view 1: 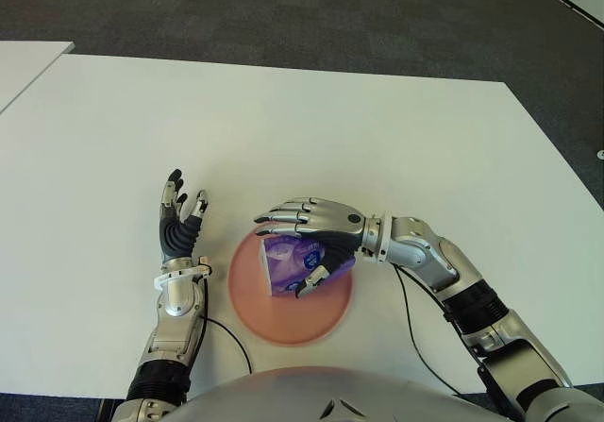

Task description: Put the tissue paper into the plate.

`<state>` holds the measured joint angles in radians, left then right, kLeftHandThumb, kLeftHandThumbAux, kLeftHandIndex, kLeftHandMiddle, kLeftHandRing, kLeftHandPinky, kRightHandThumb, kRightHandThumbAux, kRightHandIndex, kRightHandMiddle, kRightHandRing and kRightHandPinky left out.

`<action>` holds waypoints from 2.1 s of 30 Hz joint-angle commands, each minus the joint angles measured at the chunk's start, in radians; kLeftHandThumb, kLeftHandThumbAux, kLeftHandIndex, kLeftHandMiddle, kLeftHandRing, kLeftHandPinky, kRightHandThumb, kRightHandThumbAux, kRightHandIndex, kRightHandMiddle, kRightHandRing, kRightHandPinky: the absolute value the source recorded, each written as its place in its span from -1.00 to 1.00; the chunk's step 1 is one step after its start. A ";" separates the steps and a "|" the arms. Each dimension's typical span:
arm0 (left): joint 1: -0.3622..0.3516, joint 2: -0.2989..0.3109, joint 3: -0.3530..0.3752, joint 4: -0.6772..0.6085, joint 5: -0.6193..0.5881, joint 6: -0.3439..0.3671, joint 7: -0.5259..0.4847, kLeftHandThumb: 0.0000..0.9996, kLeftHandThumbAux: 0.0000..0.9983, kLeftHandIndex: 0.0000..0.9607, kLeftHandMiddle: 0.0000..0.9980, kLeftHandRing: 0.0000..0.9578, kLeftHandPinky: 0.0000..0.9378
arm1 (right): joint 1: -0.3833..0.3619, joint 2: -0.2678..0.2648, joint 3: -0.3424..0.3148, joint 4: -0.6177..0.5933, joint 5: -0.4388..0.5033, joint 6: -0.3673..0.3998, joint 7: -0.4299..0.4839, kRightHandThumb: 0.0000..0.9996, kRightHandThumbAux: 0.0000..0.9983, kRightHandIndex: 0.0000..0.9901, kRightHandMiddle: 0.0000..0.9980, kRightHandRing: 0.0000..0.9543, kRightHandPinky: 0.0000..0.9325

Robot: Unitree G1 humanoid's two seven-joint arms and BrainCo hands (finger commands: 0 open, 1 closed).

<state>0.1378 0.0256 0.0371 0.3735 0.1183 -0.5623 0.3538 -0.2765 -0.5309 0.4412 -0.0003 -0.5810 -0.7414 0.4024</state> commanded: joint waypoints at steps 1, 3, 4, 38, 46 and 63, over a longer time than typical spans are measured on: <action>0.092 0.008 0.007 0.134 0.019 0.000 -0.011 -1.00 0.04 -1.00 -1.00 -1.00 -1.00 | -0.012 0.005 -0.007 0.020 -0.015 -0.018 -0.028 -0.65 -0.62 -1.00 -1.00 -1.00 -1.00; 0.092 0.007 0.008 0.131 0.013 0.004 -0.018 -1.00 0.05 -1.00 -1.00 -1.00 -1.00 | -0.016 0.006 -0.012 0.019 -0.014 -0.016 -0.037 -0.65 -0.62 -1.00 -1.00 -1.00 -1.00; 0.091 0.007 0.009 0.131 0.011 0.006 -0.019 -1.00 0.05 -1.00 -1.00 -1.00 -1.00 | -0.018 0.007 -0.014 0.020 -0.014 -0.015 -0.041 -0.66 -0.61 -1.00 -1.00 -1.00 -1.00; 0.047 0.002 0.018 0.119 -0.011 0.029 -0.035 -1.00 0.16 -1.00 -1.00 -1.00 -1.00 | -0.210 0.097 -0.353 -0.030 0.480 0.341 -0.027 -0.46 -0.60 -1.00 -1.00 -1.00 -1.00; 0.039 0.003 0.023 0.125 -0.006 0.025 -0.037 -1.00 0.16 -1.00 -1.00 -1.00 -1.00 | -0.389 0.255 -0.500 0.335 0.613 0.143 -0.228 -0.70 -0.34 -1.00 -1.00 -1.00 -1.00; 0.045 0.006 0.011 0.118 0.019 0.028 -0.030 -1.00 0.11 -1.00 -1.00 -1.00 -1.00 | -0.209 0.095 -0.730 0.047 0.549 0.345 -0.339 -0.94 -0.29 -1.00 -1.00 -1.00 -1.00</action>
<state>0.1060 0.0329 0.0565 0.4060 0.1045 -0.5477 0.3281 -0.5121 -0.4058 -0.2565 0.0505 -0.0674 -0.4426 0.0448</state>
